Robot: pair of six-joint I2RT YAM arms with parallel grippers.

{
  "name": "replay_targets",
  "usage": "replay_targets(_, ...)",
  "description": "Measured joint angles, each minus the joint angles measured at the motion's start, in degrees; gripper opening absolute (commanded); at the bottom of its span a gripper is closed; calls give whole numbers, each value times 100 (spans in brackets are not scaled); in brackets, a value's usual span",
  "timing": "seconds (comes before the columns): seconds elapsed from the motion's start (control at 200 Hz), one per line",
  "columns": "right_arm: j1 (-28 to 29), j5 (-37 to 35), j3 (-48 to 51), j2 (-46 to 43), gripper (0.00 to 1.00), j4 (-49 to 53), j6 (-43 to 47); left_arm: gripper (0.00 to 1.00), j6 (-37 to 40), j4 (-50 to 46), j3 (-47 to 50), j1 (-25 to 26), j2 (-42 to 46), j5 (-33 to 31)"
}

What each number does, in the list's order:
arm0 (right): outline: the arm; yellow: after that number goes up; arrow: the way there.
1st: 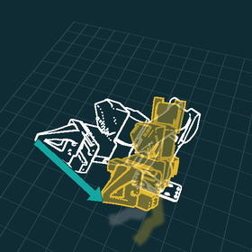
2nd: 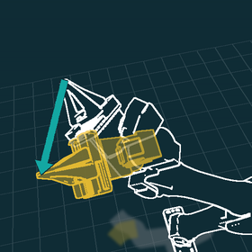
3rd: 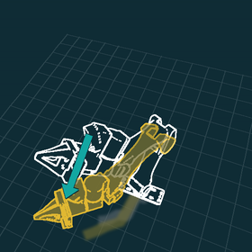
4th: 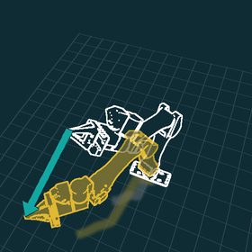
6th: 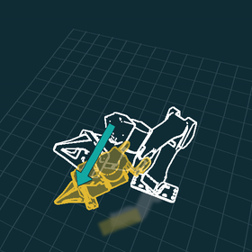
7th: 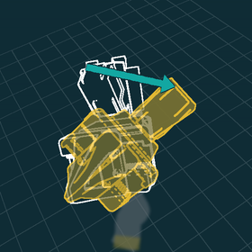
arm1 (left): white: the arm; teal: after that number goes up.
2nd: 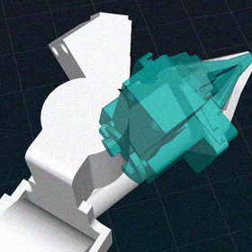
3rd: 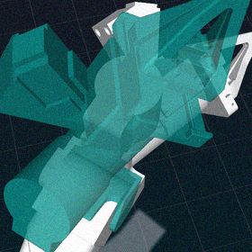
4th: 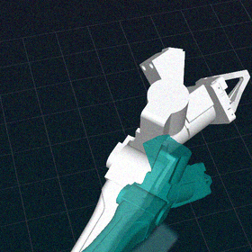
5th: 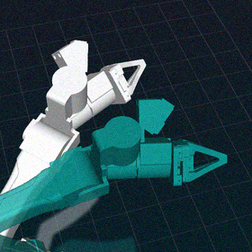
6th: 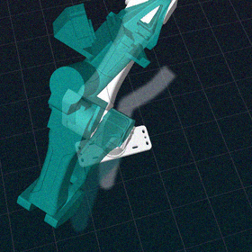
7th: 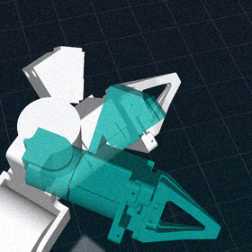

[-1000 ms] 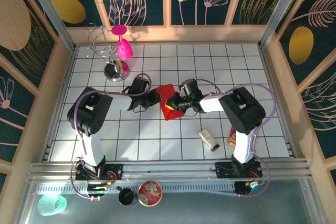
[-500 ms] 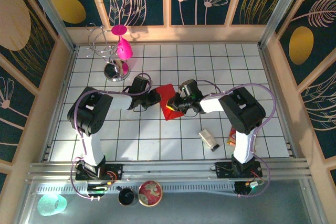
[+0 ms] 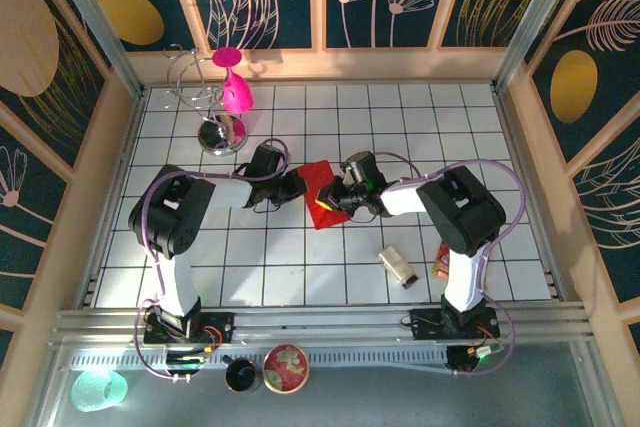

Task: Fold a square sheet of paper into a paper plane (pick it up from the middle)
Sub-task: Fold the triangle a second time at the center of the table.

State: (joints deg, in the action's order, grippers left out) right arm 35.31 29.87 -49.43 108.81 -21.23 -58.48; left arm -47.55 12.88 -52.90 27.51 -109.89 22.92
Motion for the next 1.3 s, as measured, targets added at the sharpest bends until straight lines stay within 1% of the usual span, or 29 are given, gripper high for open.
replay_targets(1.081, 7, 22, 11, 149, 3, -136, -83, 5, 0, 7, -2, -20, -11, 66)
replay_targets(1.246, 7, 22, 11, 164, 8, -133, -83, 7, -2, 9, -2, -20, -11, 66)
replay_targets(1.296, 7, 22, 11, 164, 10, -133, -83, 9, -7, 9, -2, -20, 0, 66)
